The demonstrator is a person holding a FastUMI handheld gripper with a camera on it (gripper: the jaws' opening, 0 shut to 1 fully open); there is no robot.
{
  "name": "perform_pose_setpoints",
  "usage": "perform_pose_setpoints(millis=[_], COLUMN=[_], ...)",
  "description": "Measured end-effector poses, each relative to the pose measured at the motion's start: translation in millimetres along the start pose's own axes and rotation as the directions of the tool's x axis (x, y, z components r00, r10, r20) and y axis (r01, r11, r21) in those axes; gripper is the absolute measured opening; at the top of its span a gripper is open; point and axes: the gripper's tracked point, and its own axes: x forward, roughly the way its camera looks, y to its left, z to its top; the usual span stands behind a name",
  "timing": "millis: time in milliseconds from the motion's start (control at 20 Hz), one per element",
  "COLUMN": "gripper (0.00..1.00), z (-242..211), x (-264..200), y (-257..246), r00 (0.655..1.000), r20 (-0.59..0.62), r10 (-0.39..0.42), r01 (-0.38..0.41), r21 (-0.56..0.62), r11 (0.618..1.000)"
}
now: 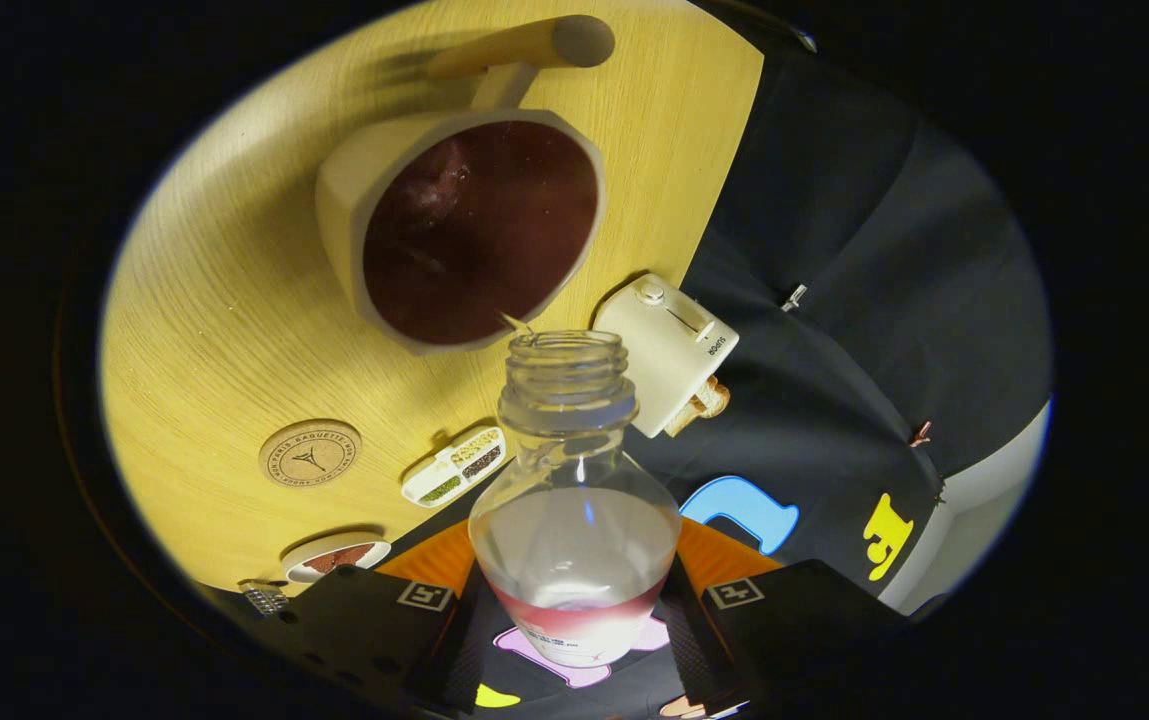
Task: Take the bottle from table, then pour the juice into the cup, finally place the bottle on the coaster
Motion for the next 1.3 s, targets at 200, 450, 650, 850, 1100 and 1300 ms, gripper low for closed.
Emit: perform_pose_setpoints(millis=[200, 450, 650, 850, 1100, 1300], gripper=[0.76, 0.76, 0.76, 0.77, 0.77, 0.77], z=[4.4, 1.5, 0.7, -8.1, -19.6, -38.3], x=[-4.3, -12.6, -20.2, -27.3, -39.7, -49.0], y=[-0.6, 7.2, 16.2, 18.5, 14.3, 24.0], r00=[1.0, 0.998, 0.997, 0.994, 0.993, 0.99], r20=[-0.01, -0.053, -0.065, -0.09, -0.092, -0.072], r10=[0.009, 0.029, 0.047, 0.059, 0.076, 0.123], r01=[-0.009, -0.024, -0.032, -0.016, 0.011, 0.004], r21=[0.009, 0.084, 0.219, 0.419, 0.705, 0.874], r11=[1.0, 0.996, 0.975, 0.908, 0.709, 0.486])
